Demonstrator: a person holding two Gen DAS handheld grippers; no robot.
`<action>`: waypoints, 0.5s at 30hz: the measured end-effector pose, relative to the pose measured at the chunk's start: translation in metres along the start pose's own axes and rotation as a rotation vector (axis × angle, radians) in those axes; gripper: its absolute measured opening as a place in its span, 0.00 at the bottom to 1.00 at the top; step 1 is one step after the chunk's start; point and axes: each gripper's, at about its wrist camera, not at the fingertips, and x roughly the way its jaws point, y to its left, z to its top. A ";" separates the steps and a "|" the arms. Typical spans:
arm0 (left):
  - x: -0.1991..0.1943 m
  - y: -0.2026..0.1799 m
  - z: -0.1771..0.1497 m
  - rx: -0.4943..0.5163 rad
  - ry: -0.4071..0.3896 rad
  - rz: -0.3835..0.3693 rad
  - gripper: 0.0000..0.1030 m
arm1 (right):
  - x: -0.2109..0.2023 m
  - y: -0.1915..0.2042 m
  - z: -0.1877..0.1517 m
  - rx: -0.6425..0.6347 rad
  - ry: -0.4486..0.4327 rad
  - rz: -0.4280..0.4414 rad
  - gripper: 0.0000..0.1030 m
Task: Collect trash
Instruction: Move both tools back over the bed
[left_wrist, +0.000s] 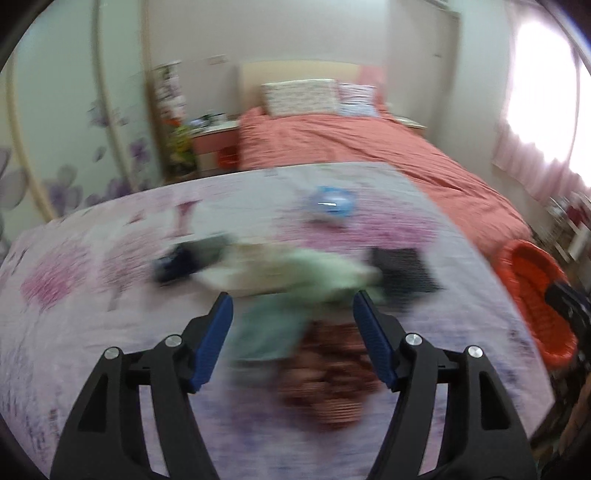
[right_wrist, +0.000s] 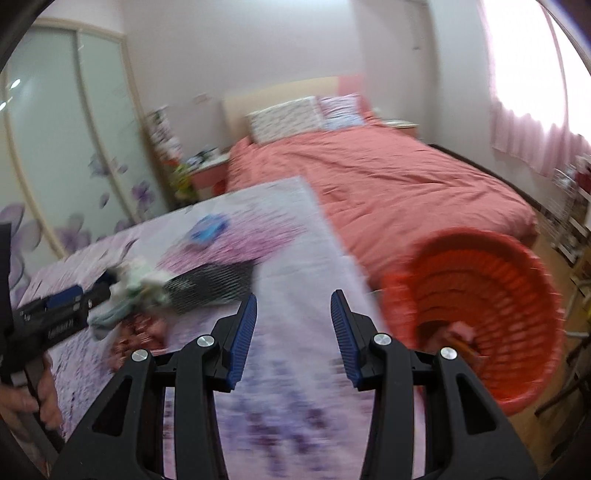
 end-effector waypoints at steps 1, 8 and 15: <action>0.001 0.018 -0.001 -0.019 -0.002 0.031 0.65 | 0.003 0.010 -0.002 -0.014 0.009 0.017 0.42; 0.004 0.106 -0.016 -0.113 0.010 0.158 0.69 | 0.034 0.087 -0.017 -0.116 0.096 0.130 0.41; 0.014 0.144 -0.029 -0.164 0.032 0.171 0.70 | 0.064 0.123 -0.026 -0.162 0.167 0.110 0.41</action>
